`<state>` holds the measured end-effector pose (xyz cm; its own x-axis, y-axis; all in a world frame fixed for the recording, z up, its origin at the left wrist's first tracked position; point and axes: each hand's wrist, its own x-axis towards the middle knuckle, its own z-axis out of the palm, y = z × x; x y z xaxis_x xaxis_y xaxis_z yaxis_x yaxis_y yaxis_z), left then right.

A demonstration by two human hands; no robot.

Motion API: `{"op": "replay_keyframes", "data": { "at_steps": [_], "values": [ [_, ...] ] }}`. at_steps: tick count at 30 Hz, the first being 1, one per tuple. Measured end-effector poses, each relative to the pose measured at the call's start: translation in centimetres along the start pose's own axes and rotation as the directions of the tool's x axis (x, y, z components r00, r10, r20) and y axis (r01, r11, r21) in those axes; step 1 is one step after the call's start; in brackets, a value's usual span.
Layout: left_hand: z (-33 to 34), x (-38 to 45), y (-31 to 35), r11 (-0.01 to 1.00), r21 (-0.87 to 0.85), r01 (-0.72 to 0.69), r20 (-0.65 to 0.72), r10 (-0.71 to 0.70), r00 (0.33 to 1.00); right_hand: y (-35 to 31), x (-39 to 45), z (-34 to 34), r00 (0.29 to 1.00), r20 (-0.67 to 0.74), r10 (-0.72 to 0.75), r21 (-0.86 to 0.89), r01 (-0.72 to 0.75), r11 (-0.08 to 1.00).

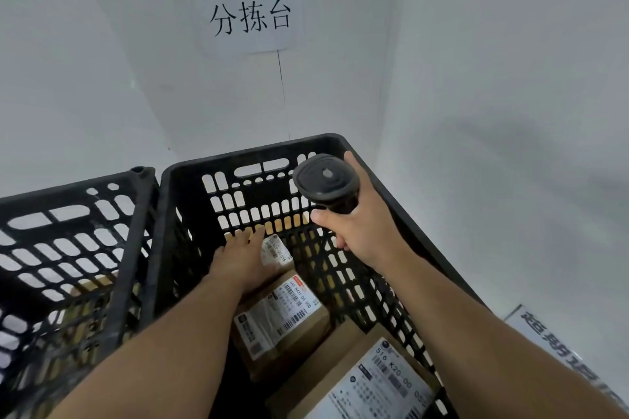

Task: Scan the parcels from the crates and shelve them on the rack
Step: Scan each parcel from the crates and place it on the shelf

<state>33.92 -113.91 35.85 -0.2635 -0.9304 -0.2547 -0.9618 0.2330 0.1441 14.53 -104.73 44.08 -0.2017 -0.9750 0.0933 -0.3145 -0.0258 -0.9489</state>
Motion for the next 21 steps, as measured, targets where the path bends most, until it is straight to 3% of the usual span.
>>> {"op": "replay_keyframes", "data": {
  "at_steps": [6, 11, 21],
  "values": [
    [0.7, 0.8, -0.8, 0.998, 0.04, 0.045, 0.15, -0.05, 0.987, 0.1, -0.1, -0.6, 1.0, -0.023, 0.015, -0.004, -0.015, 1.0],
    [0.7, 1.2, -1.4, 0.994, 0.054, 0.1, 0.184, -0.108, 0.977, -0.1, -0.1, -0.8, 0.999, -0.035, -0.002, -0.014, 0.001, 1.0],
    [-2.3, -1.1, 0.6, 0.998, -0.009, 0.06, -0.105, -0.06, 0.993, -1.7, -0.7, -0.6, 0.998, -0.038, -0.055, -0.02, 0.054, 0.998]
  ]
}}
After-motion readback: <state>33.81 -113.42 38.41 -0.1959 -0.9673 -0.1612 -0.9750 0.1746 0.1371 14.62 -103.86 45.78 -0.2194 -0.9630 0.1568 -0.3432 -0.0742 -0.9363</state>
